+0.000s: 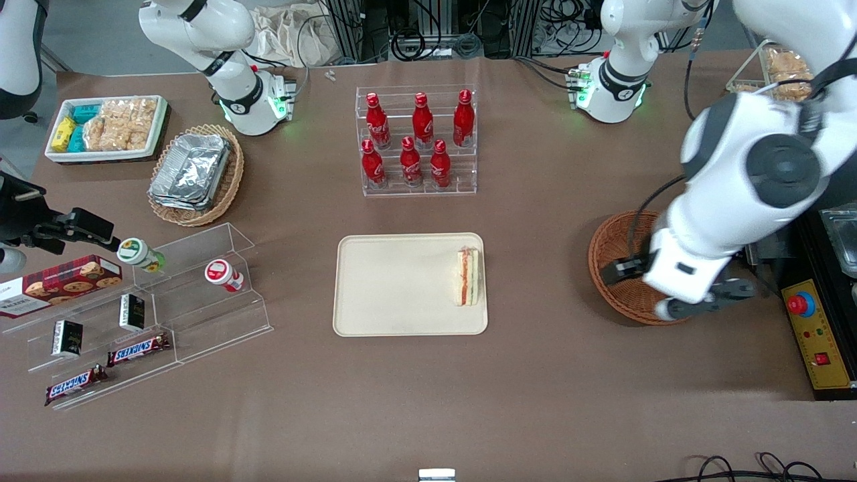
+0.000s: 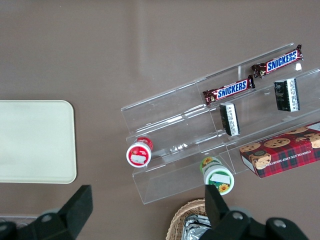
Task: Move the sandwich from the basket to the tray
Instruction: 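Open the left gripper and withdraw it toward the basket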
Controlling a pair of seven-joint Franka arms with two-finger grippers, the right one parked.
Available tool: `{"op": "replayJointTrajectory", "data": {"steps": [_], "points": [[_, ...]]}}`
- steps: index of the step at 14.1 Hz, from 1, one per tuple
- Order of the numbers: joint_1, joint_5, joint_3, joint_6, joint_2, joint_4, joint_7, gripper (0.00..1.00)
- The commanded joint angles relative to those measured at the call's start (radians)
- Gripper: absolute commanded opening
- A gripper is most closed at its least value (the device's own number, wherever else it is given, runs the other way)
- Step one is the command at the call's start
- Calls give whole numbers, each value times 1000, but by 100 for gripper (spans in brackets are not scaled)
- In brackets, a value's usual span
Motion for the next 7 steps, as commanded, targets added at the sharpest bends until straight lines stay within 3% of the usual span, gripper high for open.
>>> {"op": "replayJointTrajectory", "data": {"steps": [1,4,7], "points": [[-30,-88,155,-25,-95,-62,174,100],[-113,-133,367,-20,-194,-154,394,100],[-180,-133,488,26,-263,-248,517,100]]}}
